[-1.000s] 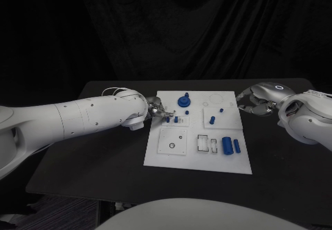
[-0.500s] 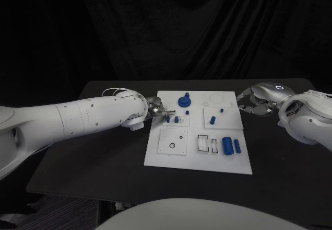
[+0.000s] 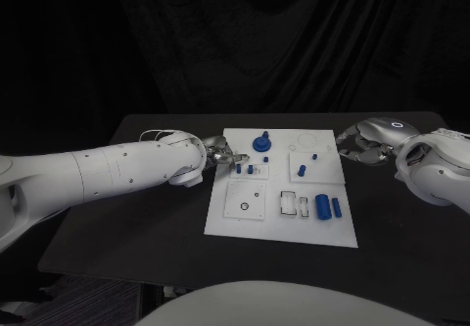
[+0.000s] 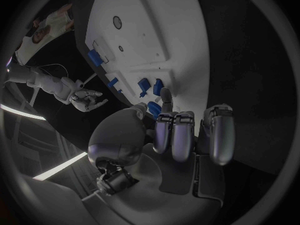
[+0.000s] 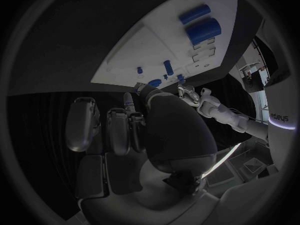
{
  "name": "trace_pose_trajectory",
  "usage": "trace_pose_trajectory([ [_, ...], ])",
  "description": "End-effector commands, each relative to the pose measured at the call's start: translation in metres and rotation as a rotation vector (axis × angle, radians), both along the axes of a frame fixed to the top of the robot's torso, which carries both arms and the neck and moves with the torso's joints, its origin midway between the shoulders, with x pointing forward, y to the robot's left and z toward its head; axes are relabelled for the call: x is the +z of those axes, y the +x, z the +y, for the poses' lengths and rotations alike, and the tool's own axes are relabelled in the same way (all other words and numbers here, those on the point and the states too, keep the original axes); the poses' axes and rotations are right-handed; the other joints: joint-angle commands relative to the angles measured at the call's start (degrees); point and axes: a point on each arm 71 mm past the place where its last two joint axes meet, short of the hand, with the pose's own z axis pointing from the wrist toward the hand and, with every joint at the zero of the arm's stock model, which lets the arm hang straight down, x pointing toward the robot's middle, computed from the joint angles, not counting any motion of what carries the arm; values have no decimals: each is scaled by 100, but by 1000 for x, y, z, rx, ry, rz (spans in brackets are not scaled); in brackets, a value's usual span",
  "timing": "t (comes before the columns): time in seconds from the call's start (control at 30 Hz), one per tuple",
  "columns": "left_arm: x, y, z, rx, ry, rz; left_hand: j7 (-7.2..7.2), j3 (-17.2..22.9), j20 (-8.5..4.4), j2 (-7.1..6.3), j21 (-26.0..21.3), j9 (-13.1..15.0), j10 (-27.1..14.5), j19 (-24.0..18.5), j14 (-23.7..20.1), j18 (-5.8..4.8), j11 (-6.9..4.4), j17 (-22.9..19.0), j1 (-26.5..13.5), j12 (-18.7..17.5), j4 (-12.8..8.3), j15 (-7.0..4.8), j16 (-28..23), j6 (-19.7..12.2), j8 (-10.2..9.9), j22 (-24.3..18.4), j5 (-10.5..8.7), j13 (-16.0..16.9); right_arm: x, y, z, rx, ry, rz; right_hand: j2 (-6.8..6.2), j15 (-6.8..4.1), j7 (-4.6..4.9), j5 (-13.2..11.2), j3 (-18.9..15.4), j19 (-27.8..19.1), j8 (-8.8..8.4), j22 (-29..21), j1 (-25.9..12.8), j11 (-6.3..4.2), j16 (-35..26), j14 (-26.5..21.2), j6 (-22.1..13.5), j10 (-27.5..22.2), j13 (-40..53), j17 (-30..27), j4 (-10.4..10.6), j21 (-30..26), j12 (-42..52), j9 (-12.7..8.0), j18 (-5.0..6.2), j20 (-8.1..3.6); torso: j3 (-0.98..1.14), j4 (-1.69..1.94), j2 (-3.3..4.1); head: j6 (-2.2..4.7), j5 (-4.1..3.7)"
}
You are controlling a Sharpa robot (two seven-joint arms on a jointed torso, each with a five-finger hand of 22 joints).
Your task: Assemble the parts on the task board
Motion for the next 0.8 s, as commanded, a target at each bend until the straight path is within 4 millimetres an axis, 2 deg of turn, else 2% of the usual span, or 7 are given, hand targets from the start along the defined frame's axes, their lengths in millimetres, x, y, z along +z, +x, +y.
trace_pose_trajectory([
  [0.03,4,1,-2,-12,-15,-59,-1,-46,-10,3,12,10,581,216,596,58,-28,1506,52,33,8,-25,15,33,25,1268,27,1488,-1,0,-1,-17,-7,4,18,54,13,-34,35,-53,-20,989,-19,48,-21,386,37,411,1363,962,2,-37,-28,-6,73,-6,-1,5,-1,1,-3],
  [0.17,2,1,0,-4,8,-31,-3,-67,-13,33,-1,24,569,210,596,61,-31,1506,44,14,16,-29,15,29,34,1264,59,1477,-1,0,-2,-18,-7,5,18,54,13,-34,35,-53,-20,989,-19,48,-21,386,37,411,1363,962,2,-37,-28,-6,73,-6,0,3,0,1,-7],
  [0.3,3,2,1,9,13,-37,1,-133,-19,89,-12,33,564,203,596,63,-29,1506,150,5,6,-30,15,-39,1,1260,322,1472,-1,0,-2,-18,-7,5,18,54,13,-34,35,-53,-20,989,-19,48,-21,386,37,411,1363,962,2,-37,-28,-6,73,-6,0,8,-1,1,-6],
  [0.57,22,9,-4,-27,-10,-82,29,-162,-7,-34,5,-5,584,211,596,59,-9,1506,728,36,-23,-15,15,-188,-102,1265,629,1490,-1,0,-2,-19,-7,4,18,54,13,-34,35,-53,-20,989,-19,48,-21,386,37,411,1363,962,2,-37,-28,-6,73,-6,-1,0,6,1,-11],
  [0.67,34,12,-7,-64,-7,-80,36,-143,-4,-71,79,-9,587,248,596,41,-2,1506,984,41,-41,-8,15,-219,-121,1290,637,1493,-1,0,-2,-20,-7,3,19,55,13,-34,43,-56,-23,987,-22,48,-25,384,42,413,1364,958,-6,-48,-27,-11,75,-5,-1,6,6,1,-36],
  [0.7,42,15,-8,-86,-3,-64,34,-116,-1,-88,100,-14,587,256,596,36,-3,1506,1132,41,-40,-8,15,-231,-130,1296,846,1493,-1,0,-3,-21,-7,3,19,55,13,-34,43,-56,-23,987,-22,48,-25,384,42,413,1364,958,-6,-48,-27,-11,75,-5,-1,8,6,1,-47],
  [0.8,52,17,-9,-112,-4,4,16,-23,-3,-141,151,-17,587,279,596,25,-18,1506,1488,41,-129,-16,15,-242,-140,1313,1067,1493,-1,1,-3,-22,-6,0,19,55,13,-34,43,-56,-23,987,-22,48,-25,384,42,413,1364,958,-6,-48,-27,-11,75,-5,1,-1,0,1,-45],
])
